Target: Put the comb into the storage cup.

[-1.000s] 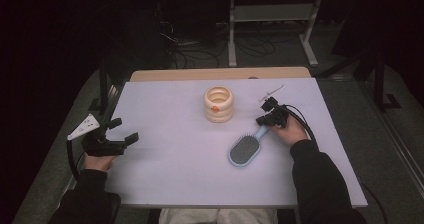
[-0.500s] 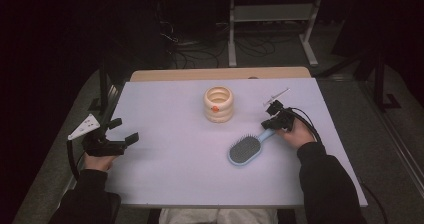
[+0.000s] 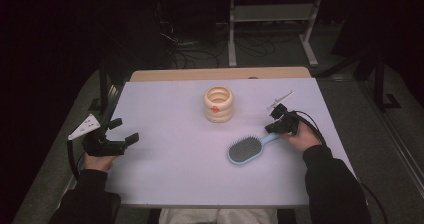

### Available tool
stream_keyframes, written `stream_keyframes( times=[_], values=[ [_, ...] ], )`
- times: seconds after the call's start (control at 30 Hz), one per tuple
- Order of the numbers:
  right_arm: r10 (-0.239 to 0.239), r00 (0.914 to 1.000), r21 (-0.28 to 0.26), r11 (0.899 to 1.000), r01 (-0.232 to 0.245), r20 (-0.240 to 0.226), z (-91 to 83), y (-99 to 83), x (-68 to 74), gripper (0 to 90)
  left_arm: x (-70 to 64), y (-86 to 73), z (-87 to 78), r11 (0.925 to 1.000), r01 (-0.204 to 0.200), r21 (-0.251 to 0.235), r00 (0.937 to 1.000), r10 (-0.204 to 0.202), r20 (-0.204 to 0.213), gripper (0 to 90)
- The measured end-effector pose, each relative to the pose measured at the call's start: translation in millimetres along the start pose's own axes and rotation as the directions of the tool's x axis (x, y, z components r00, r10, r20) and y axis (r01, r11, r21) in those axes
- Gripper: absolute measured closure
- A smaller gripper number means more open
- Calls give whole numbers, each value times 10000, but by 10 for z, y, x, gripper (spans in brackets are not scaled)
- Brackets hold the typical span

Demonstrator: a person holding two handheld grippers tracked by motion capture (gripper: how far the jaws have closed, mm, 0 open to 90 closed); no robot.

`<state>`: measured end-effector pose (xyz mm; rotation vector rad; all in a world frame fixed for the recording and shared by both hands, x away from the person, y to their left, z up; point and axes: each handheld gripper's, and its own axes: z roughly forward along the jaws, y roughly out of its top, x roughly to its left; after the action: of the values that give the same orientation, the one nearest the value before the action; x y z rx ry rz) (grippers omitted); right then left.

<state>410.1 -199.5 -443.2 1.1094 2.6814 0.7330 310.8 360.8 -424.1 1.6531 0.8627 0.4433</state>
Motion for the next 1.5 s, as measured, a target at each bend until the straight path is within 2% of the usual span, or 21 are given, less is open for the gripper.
stream_keyframes(
  times=[0.13, 0.5, 0.73, 1.3, 1.5],
  values=[
    [94, 9999, -41, 9999, -95, -82, -15, -33, 0, 884, -1, 0, 1, 10000, 5, 24, 10000, -5, -4, 0],
    [-10, 9996, 59, 10000, 11, -269, -58, -104, 55, 884, -1, 0, 0, 10000, 1, 13, 10000, -1, -6, 0],
    [38, 9990, -90, 10000, -42, -449, -73, -159, 92, 884, -2, -1, 1, 10000, 6, 38, 10000, -6, -21, 0],
    [-515, 9972, -58, 9987, 512, -540, -121, -257, 319, 880, -5, -1, -2, 10000, -13, 4, 10000, 13, -27, 0],
    [-582, 9967, -79, 9983, 578, -566, -127, -277, 371, 880, -6, -1, -3, 10000, -11, 8, 10000, 12, -35, 0]
  ],
)
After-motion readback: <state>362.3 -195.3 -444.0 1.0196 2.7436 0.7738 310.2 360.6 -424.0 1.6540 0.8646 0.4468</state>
